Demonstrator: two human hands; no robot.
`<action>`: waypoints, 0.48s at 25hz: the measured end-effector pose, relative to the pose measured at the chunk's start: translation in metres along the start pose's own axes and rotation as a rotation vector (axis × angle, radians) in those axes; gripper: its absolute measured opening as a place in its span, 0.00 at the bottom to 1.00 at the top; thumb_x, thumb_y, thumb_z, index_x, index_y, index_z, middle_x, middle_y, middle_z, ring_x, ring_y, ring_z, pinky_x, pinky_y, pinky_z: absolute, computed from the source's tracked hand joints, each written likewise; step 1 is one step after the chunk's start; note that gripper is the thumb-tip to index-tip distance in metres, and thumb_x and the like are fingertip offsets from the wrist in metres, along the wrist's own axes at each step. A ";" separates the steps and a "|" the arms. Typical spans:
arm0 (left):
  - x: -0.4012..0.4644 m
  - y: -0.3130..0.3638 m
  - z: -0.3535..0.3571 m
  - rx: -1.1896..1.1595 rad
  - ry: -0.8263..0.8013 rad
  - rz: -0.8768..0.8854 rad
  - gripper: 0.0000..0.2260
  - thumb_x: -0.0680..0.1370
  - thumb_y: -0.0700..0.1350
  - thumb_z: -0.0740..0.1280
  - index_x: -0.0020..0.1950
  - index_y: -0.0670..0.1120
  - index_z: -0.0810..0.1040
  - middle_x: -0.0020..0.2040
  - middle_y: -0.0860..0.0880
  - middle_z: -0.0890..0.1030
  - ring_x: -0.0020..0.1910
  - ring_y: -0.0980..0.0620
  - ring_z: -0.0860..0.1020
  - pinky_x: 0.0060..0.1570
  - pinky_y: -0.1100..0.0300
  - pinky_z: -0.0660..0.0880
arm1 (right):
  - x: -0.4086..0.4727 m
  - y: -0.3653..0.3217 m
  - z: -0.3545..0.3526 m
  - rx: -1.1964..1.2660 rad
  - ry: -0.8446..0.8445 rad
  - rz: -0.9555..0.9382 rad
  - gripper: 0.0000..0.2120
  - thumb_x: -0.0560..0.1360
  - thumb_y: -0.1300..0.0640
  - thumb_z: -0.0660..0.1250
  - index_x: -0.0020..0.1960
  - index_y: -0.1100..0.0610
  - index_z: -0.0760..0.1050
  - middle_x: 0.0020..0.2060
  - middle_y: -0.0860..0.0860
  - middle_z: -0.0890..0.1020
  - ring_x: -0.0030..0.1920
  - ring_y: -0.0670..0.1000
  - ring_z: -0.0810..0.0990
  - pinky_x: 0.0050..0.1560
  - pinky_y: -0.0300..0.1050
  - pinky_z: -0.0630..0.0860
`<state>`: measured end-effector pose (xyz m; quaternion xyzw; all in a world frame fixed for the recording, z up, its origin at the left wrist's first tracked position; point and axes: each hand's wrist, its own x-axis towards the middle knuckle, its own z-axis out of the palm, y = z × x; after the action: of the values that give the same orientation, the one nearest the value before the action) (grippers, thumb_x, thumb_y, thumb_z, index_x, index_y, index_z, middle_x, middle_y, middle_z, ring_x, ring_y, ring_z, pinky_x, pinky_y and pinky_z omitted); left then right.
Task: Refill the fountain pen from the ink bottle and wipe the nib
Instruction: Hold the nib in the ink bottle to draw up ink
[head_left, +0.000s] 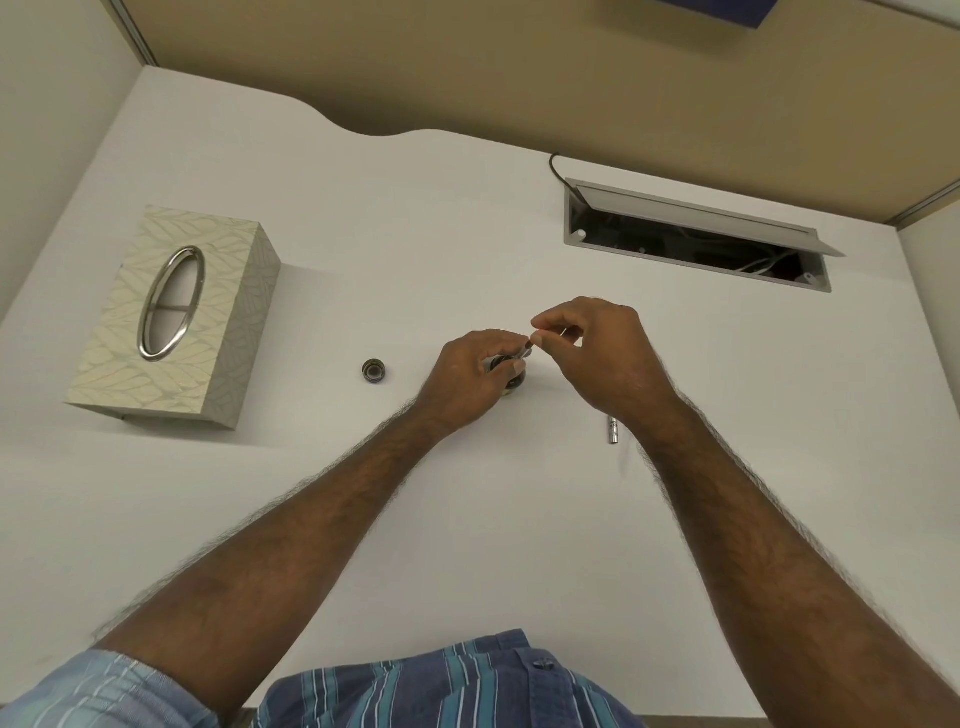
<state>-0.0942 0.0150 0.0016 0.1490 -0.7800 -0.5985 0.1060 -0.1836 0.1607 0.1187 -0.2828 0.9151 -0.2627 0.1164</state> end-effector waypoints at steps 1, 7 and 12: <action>0.000 0.001 0.000 0.008 -0.004 0.003 0.05 0.78 0.42 0.73 0.51 0.49 0.88 0.49 0.58 0.87 0.53 0.56 0.83 0.53 0.71 0.76 | 0.000 0.000 0.000 0.003 -0.002 -0.001 0.08 0.80 0.56 0.74 0.57 0.55 0.88 0.50 0.50 0.89 0.46 0.46 0.81 0.48 0.32 0.72; 0.001 0.004 -0.001 0.050 -0.009 0.022 0.04 0.78 0.39 0.73 0.50 0.43 0.88 0.52 0.52 0.89 0.55 0.51 0.84 0.57 0.63 0.77 | 0.002 0.003 0.005 -0.019 0.025 0.059 0.09 0.80 0.49 0.74 0.48 0.55 0.88 0.43 0.49 0.88 0.42 0.48 0.82 0.43 0.40 0.77; 0.001 0.004 0.000 0.034 0.022 0.012 0.04 0.78 0.39 0.73 0.49 0.43 0.89 0.49 0.55 0.88 0.53 0.52 0.84 0.56 0.68 0.74 | 0.002 0.005 0.010 0.003 0.055 0.063 0.11 0.79 0.48 0.75 0.52 0.55 0.86 0.42 0.49 0.85 0.42 0.48 0.80 0.46 0.43 0.76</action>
<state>-0.0958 0.0160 0.0056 0.1530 -0.7897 -0.5827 0.1157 -0.1837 0.1584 0.1075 -0.2461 0.9261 -0.2680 0.0998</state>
